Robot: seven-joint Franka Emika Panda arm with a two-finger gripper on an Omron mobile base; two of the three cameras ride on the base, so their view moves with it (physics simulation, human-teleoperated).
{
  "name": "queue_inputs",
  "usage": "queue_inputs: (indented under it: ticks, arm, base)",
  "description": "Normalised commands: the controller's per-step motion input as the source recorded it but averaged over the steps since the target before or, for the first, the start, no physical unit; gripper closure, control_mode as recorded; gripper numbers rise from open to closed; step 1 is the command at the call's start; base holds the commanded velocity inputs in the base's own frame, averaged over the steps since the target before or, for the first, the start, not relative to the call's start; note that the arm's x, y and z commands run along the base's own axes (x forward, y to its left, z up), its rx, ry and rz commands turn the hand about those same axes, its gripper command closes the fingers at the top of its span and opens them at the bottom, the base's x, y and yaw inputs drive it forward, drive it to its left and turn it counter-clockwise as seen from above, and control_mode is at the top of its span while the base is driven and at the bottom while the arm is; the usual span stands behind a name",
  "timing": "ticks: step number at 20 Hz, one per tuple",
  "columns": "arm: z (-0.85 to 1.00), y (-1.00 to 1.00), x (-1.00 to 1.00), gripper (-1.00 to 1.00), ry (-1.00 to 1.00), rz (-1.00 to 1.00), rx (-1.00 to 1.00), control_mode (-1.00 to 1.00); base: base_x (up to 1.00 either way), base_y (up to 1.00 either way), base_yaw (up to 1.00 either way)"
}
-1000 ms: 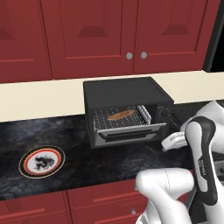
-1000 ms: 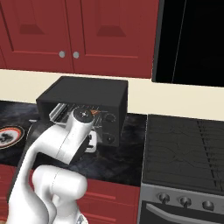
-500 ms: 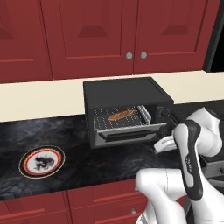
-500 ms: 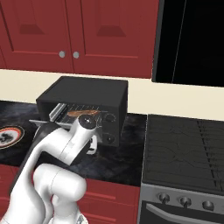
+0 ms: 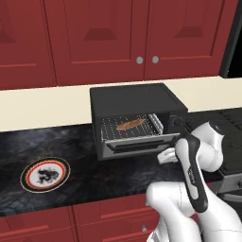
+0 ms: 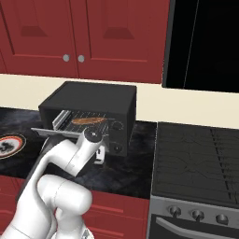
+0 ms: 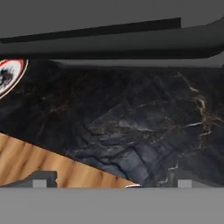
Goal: Pull the toaster oven rack outwards. Pick up the baguette from the plate and place it on the toaster oven rack. Close the toaster oven door fully and set the temperature to the lowest setting.
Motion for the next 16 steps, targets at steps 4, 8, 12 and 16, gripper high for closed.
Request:
queue_inputs:
  ticks: [4,8,12,16]
  arm:
    - [-0.03,0.04,0.43,-1.0,-0.04,-0.14,0.0,-1.0]
    - [0.0,0.03,0.4,-1.0,0.0,-0.17,0.02,-1.0]
    - [0.0,0.06,0.47,-1.0,0.0,-0.19,0.0,-1.0]
    - [0.0,0.02,0.48,-1.0,0.0,-0.21,0.0,-1.0]
  base:
    - [0.0,0.0,0.0]
    - [0.0,0.0,0.0]
    - [0.0,0.0,0.0]
    - [0.0,0.0,0.0]
